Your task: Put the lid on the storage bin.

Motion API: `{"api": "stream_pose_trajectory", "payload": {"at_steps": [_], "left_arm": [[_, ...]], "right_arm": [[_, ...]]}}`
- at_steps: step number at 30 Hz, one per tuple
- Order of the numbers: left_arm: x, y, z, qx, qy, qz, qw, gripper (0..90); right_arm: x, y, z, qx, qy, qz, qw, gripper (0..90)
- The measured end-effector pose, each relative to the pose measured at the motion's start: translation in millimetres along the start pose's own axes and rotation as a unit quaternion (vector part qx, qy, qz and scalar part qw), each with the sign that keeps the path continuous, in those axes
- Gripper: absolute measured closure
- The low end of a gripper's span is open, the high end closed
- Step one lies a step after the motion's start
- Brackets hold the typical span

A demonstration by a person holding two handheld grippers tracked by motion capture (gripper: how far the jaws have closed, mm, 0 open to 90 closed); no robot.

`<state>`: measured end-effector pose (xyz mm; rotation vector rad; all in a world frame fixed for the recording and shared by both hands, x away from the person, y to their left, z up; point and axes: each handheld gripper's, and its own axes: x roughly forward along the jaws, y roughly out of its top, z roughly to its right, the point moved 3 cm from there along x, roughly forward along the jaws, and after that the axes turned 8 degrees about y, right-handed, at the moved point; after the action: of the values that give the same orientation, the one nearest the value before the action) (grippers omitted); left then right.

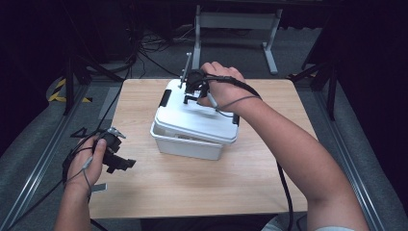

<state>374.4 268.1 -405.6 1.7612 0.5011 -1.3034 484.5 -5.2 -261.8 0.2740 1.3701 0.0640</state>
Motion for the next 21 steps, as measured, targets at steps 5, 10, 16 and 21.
{"api": "stream_pose_trajectory", "payload": {"at_steps": [5, 10, 16, 21], "left_arm": [[0.0, -0.9, -1.0, 0.0, -0.001, 0.001, 1.0, 17.8], [0.1, -1.7, -2.0, -0.001, -0.001, 0.0, 1.0, 17.8], [0.4, -2.4, -2.7, -0.002, -0.002, 0.001, 1.0, 17.8], [0.8, -2.7, -2.7, -0.004, -0.003, 0.0, 1.0, 17.8]], "right_arm": [[10.1, 12.2, -3.9, -0.011, 0.005, -0.004, 0.9999, 85.4], [18.7, 22.6, -6.3, -0.019, 0.01, -0.008, 0.9997, 85.4], [28.3, 29.1, -5.3, -0.022, 0.011, -0.012, 0.9996, 85.4], [34.2, 31.3, -3.5, -0.022, 0.015, -0.02, 0.9994, 85.4]]}}
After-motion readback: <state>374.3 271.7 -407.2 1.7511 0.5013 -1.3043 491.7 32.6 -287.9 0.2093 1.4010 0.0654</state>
